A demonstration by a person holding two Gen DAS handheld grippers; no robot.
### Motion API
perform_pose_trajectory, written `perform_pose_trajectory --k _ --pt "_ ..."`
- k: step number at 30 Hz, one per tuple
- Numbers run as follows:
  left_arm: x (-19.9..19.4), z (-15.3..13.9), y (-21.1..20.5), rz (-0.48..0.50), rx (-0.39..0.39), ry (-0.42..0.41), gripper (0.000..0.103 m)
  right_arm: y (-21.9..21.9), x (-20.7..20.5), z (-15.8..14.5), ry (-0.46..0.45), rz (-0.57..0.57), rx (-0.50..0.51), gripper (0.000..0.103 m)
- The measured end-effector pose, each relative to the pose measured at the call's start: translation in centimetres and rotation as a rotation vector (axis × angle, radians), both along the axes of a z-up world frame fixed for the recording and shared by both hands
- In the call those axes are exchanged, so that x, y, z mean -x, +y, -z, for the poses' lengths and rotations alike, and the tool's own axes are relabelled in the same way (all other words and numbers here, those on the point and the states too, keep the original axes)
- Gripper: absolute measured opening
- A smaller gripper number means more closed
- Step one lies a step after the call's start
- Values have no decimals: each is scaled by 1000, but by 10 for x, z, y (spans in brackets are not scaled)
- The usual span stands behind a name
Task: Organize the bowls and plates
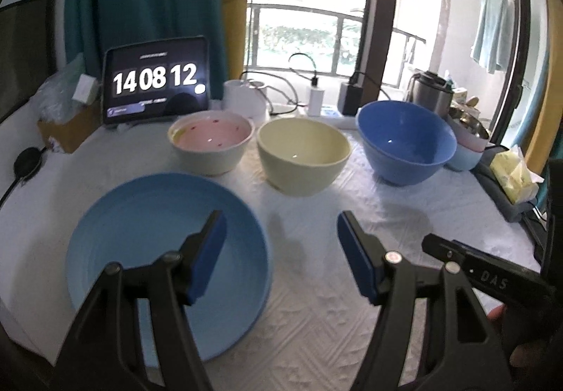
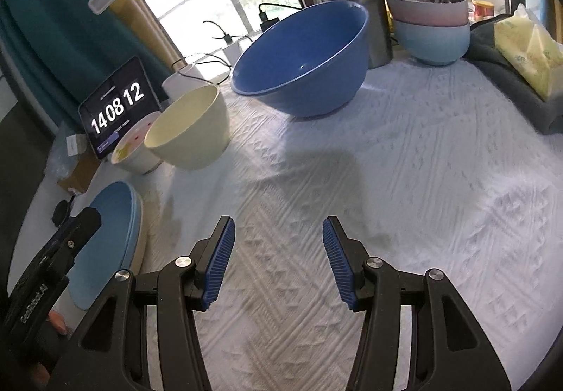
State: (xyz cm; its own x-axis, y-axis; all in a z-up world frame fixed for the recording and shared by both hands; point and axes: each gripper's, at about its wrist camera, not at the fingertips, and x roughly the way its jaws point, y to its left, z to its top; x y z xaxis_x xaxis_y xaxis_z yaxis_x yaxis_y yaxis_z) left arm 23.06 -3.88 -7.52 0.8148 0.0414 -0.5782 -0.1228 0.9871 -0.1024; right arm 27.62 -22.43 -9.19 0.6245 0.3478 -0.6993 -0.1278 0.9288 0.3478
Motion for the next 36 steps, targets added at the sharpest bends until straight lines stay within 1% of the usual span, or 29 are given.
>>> perform_pose_trajectory --k 4,14,21,26,31,32,33,34,35,36 --pt "-14 -1 -3 24 15 3 67 -6 -13 -5 -5 16 11 55" --pt "-47 -4 -4 33 38 14 67 -20 -49 -22 -35 67 38 55" --pt "-65 -1 -2 37 51 26 67 -31 -74 -34 -69 114 37 55" --pt "-72 3 0 34 60 42 67 -36 -93 -31 -75 153 43 55" --pt "-76 5 0 31 66 47 67 -39 -114 -21 -55 179 65 55" --pt "-76 5 0 31 67 49 67 -40 -117 -18 -51 192 71 51" --pt "-77 6 -1 31 69 50 67 -41 -119 -15 -44 201 69 45" --pt "-78 7 -2 31 69 53 67 -42 -123 -12 -25 208 70 29" --pt "-78 7 -2 32 68 55 67 -44 -126 -8 -7 220 75 24" --pt "-78 7 -3 34 69 56 67 -48 -128 -5 5 230 68 21"
